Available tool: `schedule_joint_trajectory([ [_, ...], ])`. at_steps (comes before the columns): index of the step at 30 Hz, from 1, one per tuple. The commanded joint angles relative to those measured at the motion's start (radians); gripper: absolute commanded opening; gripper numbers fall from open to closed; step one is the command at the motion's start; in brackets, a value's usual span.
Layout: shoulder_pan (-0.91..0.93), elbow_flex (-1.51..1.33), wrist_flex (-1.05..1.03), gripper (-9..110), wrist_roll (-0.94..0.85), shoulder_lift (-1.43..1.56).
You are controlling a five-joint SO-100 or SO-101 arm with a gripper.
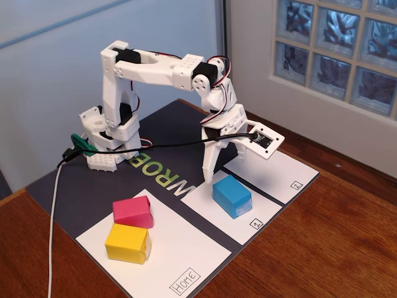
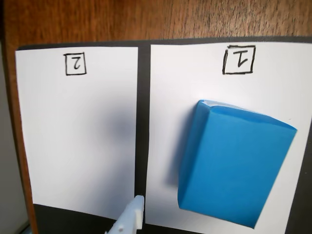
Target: Move box blue to home
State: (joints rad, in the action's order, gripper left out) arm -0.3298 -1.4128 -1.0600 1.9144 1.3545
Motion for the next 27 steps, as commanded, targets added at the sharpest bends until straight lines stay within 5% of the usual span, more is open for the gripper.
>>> schedule_joint_trajectory([
  [1,0.014,0.044,0.025,51,0.040,-0.017],
  [27,0.052,0.048,0.172,47,0.089,-0.250],
])
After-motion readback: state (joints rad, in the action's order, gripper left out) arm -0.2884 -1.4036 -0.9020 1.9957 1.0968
